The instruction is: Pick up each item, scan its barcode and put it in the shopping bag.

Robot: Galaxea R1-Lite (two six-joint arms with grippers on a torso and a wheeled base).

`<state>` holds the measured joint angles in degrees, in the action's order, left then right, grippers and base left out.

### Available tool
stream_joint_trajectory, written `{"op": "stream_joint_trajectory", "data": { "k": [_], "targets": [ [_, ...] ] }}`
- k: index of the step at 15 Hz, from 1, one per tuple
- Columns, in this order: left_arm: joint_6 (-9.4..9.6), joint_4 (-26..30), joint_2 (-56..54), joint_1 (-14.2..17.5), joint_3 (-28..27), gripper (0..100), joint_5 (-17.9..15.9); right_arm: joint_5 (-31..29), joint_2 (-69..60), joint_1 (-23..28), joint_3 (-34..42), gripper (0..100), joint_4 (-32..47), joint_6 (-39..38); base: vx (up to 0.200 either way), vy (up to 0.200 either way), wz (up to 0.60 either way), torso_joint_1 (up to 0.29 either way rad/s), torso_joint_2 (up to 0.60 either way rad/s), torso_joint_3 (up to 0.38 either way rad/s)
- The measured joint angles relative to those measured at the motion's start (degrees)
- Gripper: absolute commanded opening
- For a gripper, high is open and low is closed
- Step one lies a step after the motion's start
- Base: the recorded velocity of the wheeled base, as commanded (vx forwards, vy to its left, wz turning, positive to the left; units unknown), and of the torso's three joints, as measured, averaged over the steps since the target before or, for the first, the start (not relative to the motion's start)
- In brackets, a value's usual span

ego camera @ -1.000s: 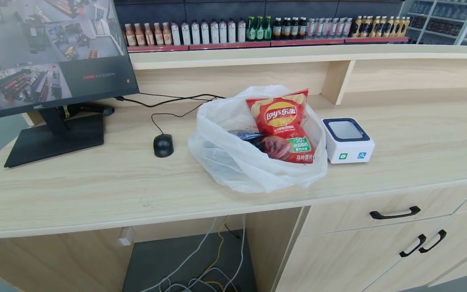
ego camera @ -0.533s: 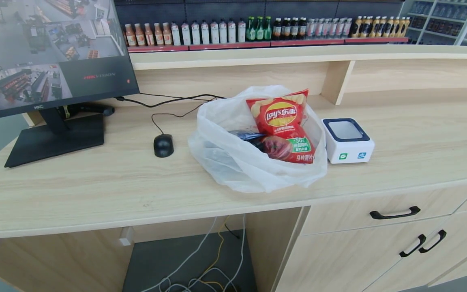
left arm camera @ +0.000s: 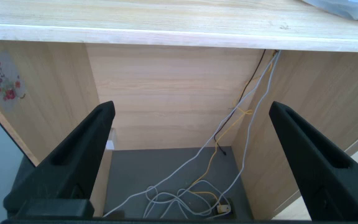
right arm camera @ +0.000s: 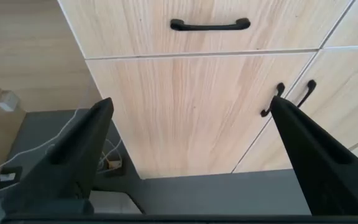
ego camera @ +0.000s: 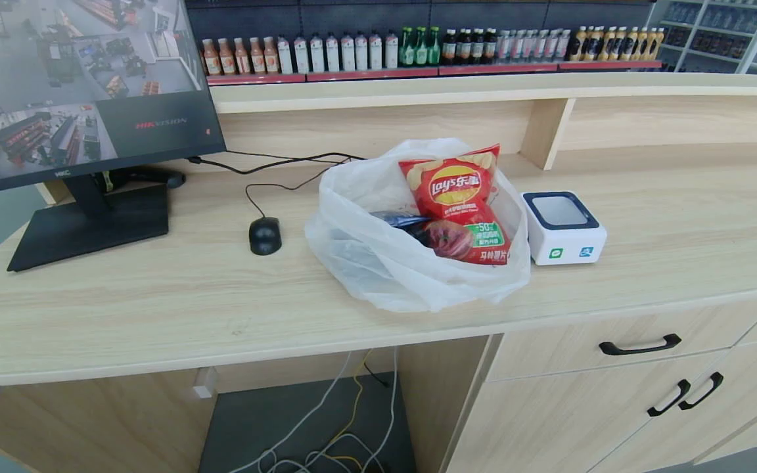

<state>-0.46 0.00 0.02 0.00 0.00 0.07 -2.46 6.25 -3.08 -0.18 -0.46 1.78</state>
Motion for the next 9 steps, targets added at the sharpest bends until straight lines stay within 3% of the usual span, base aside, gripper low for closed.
{"op": "stream_joint_trajectory", "data": {
  "k": [5, 9],
  "targets": [
    [0.02, 0.1, 0.0, 0.0, 0.0, 100, 0.0, 0.1, -5.4, 2.6, 0.0, 100, 0.0, 0.2, 0.0, 0.0, 0.0, 0.0, 0.0, 0.0],
    [0.0, 0.1, 0.0, 0.0, 0.0, 100, 0.0, 0.1, -6.3, 2.8, 0.0, 100, 0.0, -0.6, 0.0, -0.2, 0.0, 0.001, 0.01, 0.002]
  ]
}}
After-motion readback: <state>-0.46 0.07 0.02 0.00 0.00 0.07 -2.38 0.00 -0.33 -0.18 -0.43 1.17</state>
